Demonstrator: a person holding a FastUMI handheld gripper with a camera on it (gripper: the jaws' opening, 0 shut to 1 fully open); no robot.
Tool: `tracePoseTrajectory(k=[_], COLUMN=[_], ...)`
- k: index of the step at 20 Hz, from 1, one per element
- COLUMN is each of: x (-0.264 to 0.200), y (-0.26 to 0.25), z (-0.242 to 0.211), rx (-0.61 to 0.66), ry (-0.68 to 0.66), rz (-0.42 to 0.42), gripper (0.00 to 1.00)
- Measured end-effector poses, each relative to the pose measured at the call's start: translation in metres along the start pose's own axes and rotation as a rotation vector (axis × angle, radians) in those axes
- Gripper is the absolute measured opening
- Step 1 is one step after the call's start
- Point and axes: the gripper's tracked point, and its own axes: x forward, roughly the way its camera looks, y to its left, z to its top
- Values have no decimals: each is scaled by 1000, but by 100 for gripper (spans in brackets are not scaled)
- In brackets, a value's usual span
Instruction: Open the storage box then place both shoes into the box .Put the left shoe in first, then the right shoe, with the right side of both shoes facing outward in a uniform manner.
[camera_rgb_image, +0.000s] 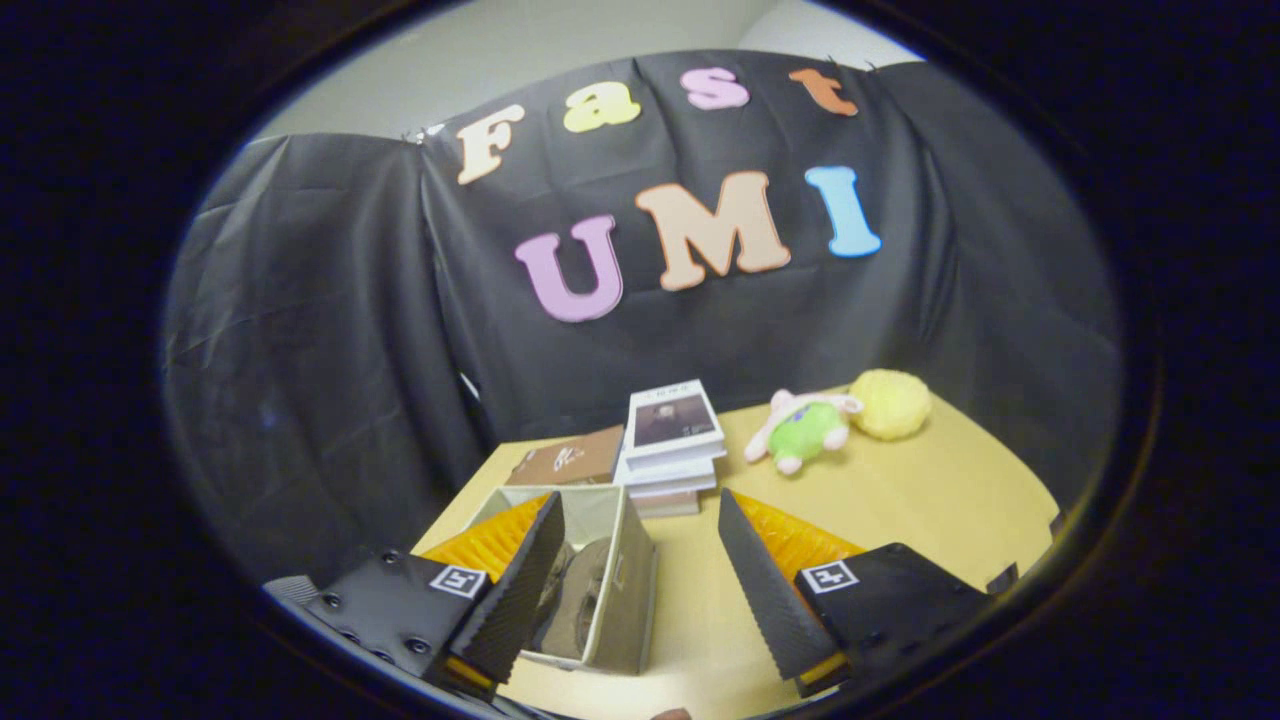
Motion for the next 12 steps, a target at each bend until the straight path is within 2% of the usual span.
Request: tracePoseTrajectory(k=[4, 6, 12], x=[-12, -17, -22], y=[-5, -10, -10], z=[38, 42, 41], rx=[-118, -176, -147], ry=[-167, -186, -199], rz=[-26, -53, -74], gripper=[97, 97, 98])
